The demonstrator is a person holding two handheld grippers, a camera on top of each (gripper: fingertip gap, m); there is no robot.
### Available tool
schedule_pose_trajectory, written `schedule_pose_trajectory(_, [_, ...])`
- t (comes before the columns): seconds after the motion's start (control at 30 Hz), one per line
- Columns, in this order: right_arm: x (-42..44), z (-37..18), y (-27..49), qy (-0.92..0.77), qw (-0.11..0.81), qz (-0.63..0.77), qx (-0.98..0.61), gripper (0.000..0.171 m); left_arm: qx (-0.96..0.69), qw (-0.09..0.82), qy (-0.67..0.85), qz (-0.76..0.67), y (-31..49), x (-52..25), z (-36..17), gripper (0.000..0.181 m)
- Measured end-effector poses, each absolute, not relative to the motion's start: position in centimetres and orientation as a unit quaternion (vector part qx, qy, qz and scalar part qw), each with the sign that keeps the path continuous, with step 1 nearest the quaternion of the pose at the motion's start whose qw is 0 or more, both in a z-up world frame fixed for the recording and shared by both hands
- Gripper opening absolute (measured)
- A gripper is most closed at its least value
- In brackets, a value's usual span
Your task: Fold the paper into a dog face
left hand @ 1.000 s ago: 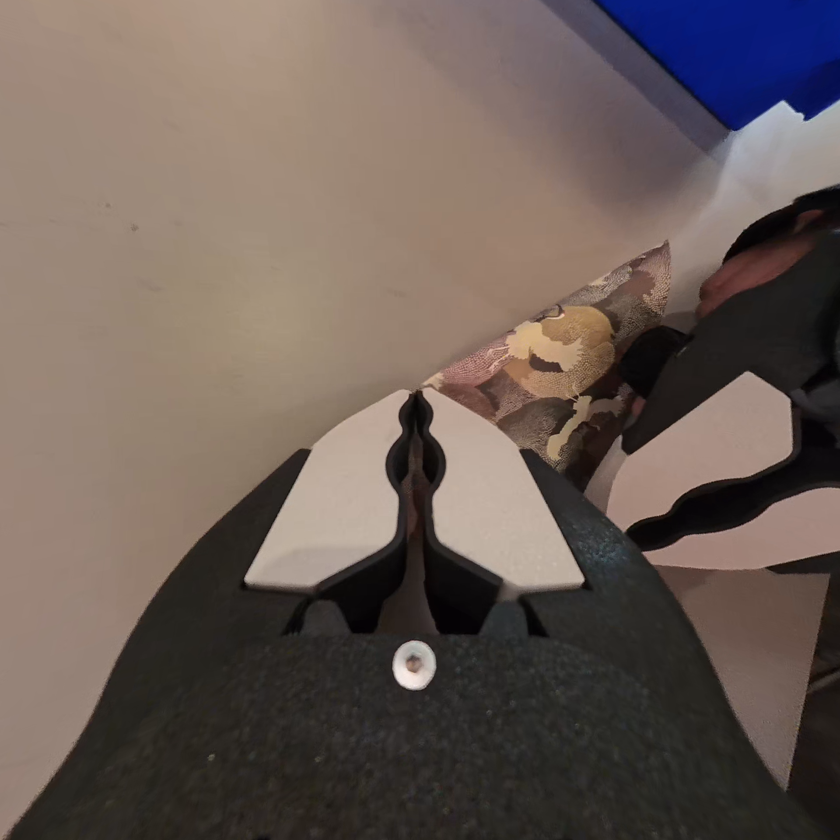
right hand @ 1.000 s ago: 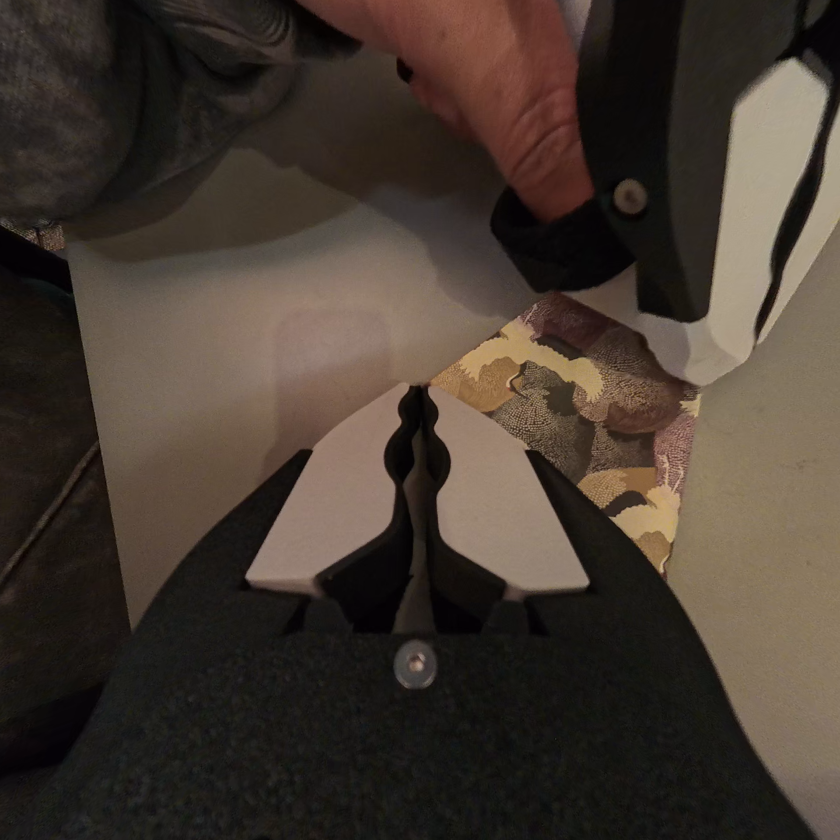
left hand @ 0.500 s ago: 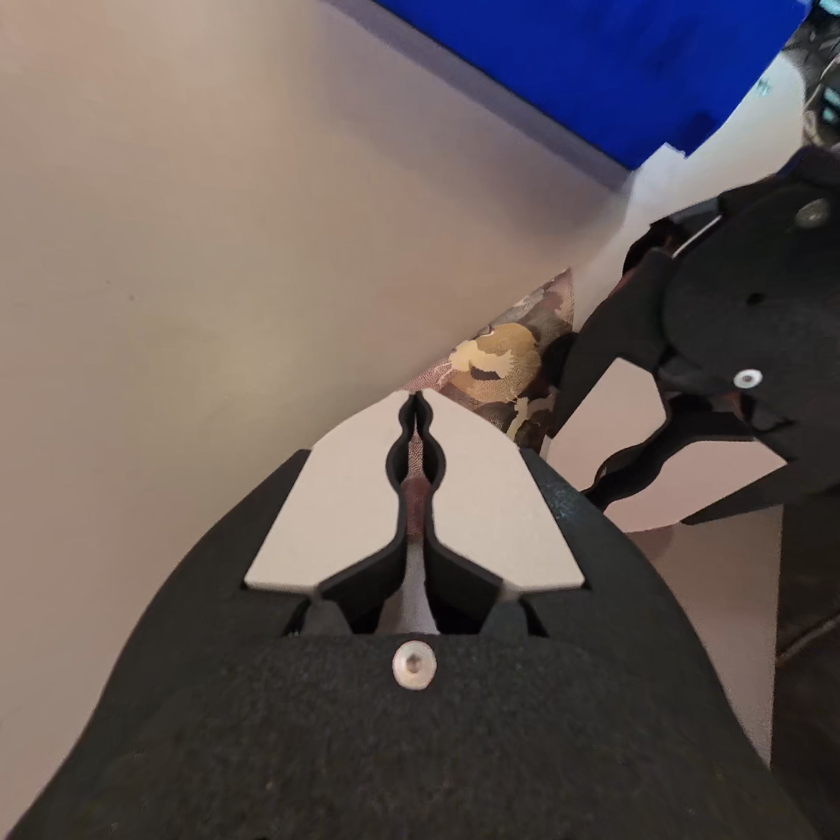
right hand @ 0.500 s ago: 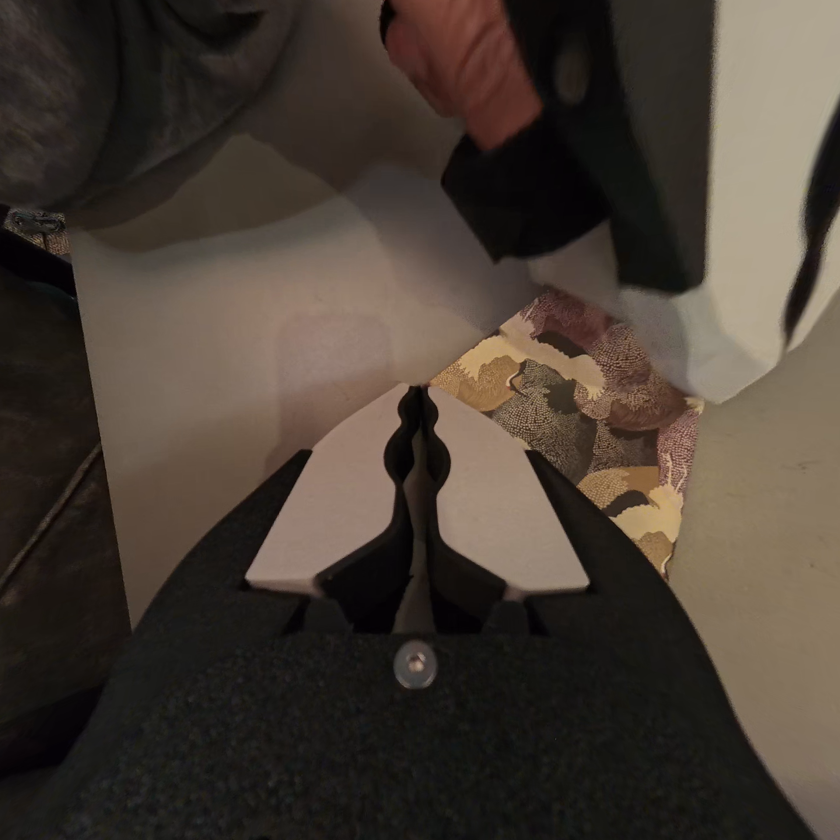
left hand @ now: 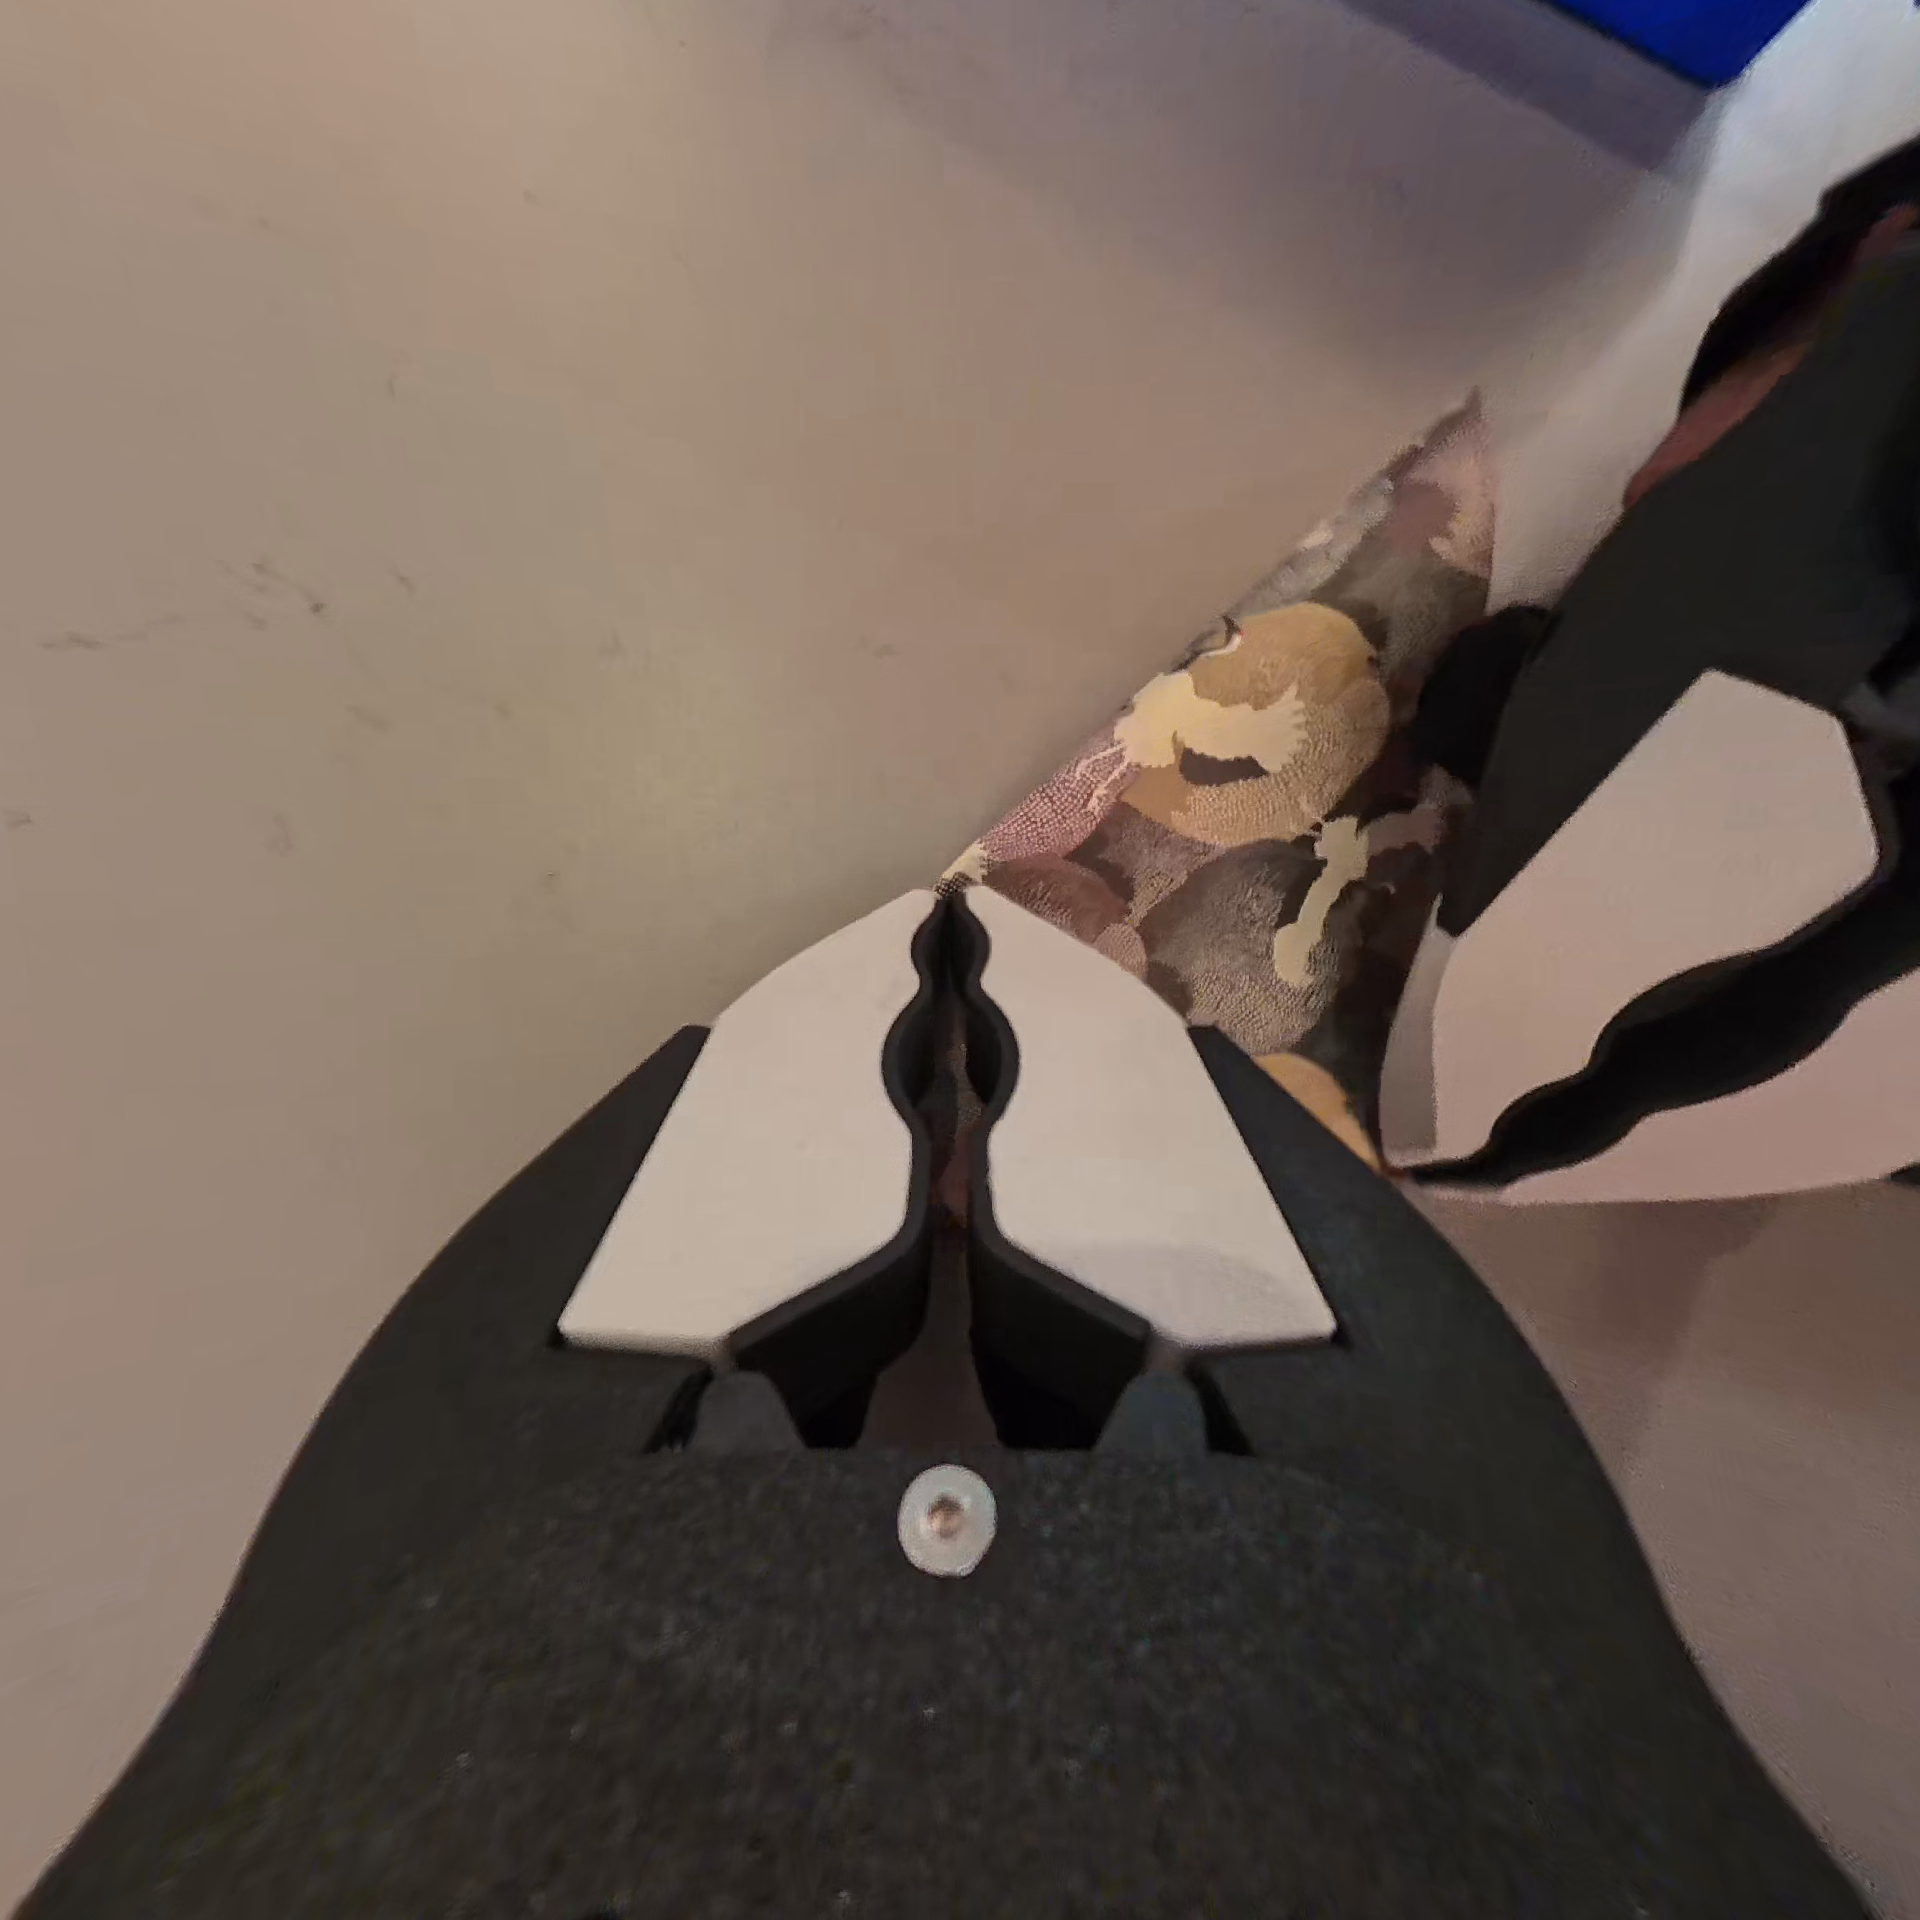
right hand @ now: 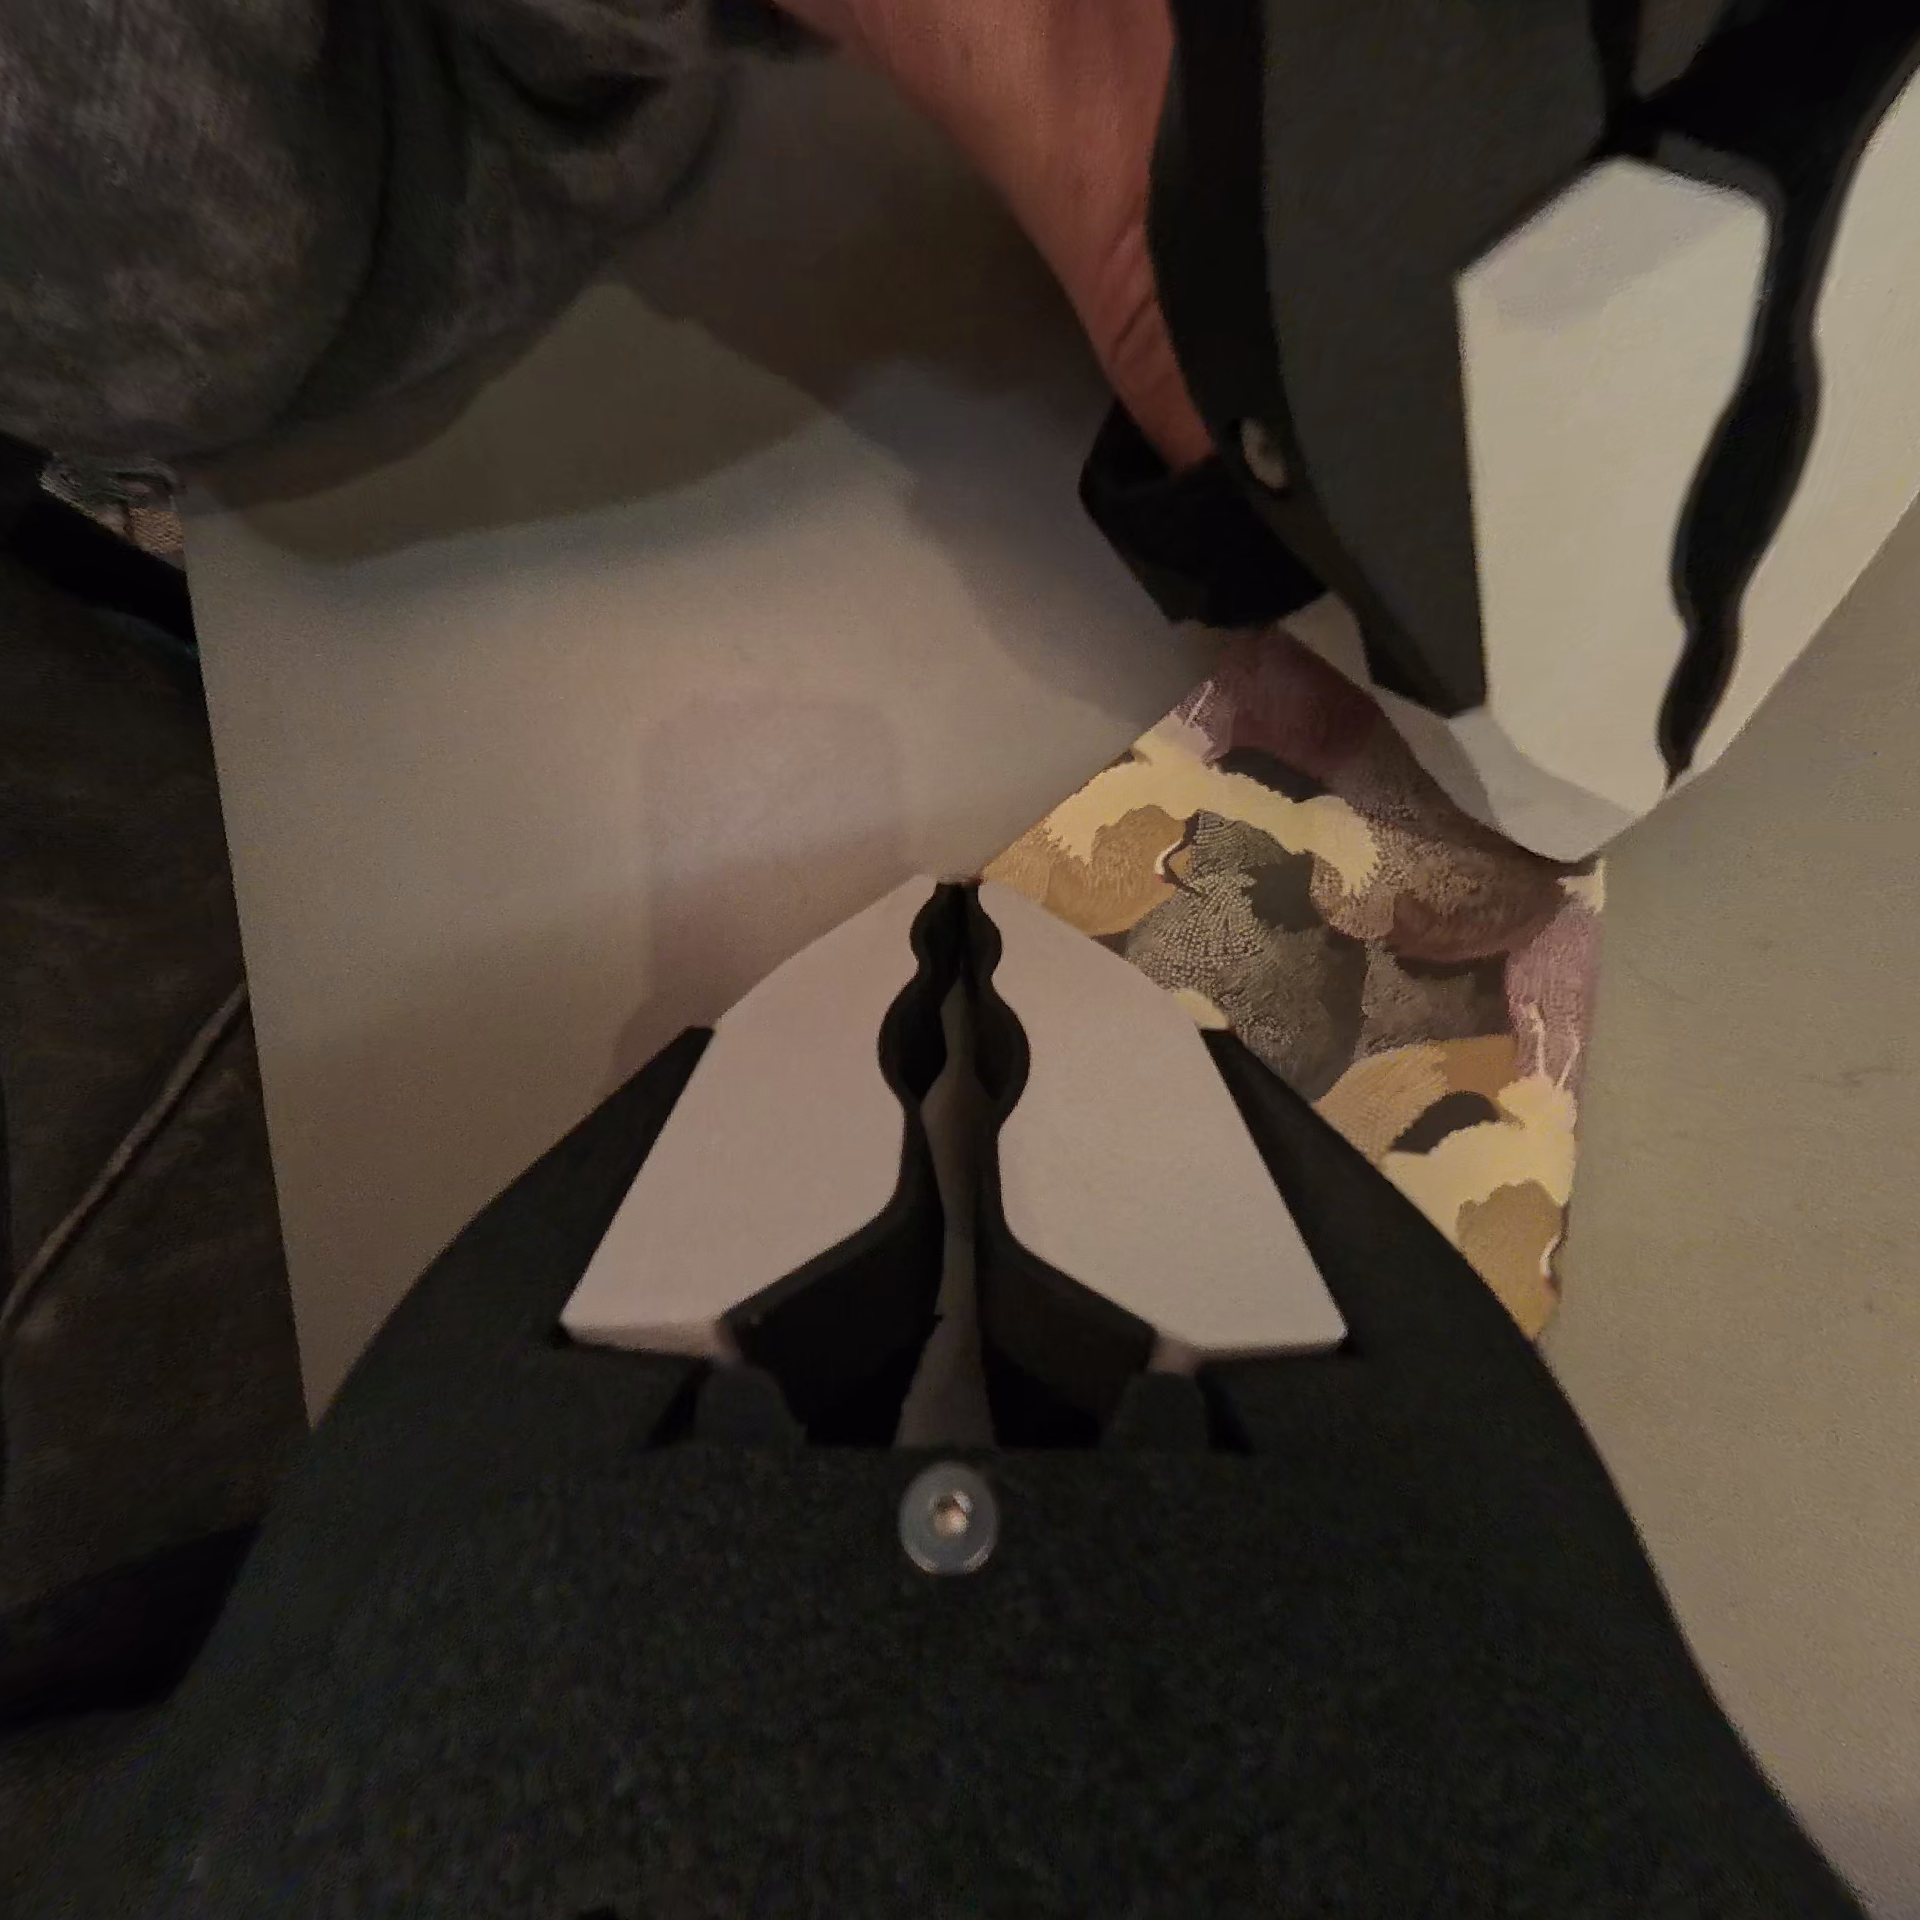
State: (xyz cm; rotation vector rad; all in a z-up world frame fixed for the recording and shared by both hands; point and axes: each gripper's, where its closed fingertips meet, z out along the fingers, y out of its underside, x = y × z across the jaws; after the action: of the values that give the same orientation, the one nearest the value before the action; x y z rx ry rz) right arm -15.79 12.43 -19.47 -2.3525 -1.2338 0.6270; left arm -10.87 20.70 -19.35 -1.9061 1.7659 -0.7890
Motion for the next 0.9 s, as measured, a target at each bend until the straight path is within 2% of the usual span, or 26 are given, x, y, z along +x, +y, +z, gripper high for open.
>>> schedule_pose_trajectory(0.13, [-15.8, -19.4, 12.5, -0.421, 0.201, 0.26, -0.846, 0.0, -0.672, 0.211, 0.65, -0.286, 20.8, -11.4, -19.4, 0.0])
schedule_pose_trajectory(0.27, [-16.2, -18.4, 11.9, -0.428, 0.208, 0.295, -0.829, 0.012, -0.658, 0.216, 0.66, -0.292, 20.8, -11.4, -19.4, 0.0])
schedule_pose_trajectory(0.4, [-15.3, -14.4, 13.2, -0.431, 0.289, 0.301, -0.8, 0.013, -0.652, 0.218, 0.666, -0.289, 20.8, -11.4, -19.4, 0.0])
schedule_pose_trajectory(0.53, [-12.3, -10.4, 17.1, -0.399, 0.383, 0.249, -0.795, 0.011, -0.653, 0.225, 0.667, -0.279, 20.8, -11.4, -19.4, 0.0])
schedule_pose_trajectory(0.6, [-11.1, -9.5, 19.1, -0.376, 0.406, 0.23, -0.801, 0.0, -0.657, 0.228, 0.664, -0.275, 20.8, -11.4, -19.4, 0.0])
schedule_pose_trajectory(0.77, [-11.4, -15.7, 20.9, -0.412, 0.283, 0.183, -0.846, 0.0, -0.662, 0.23, 0.661, -0.267, 20.8, -11.4, -19.4, 0.0])
schedule_pose_trajectory(0.9, [-11.4, -18.3, 21.3, -0.418, 0.262, 0.163, -0.855, 0.0, -0.667, 0.228, 0.652, -0.279, 20.8, -11.4, -19.4, 0.0])
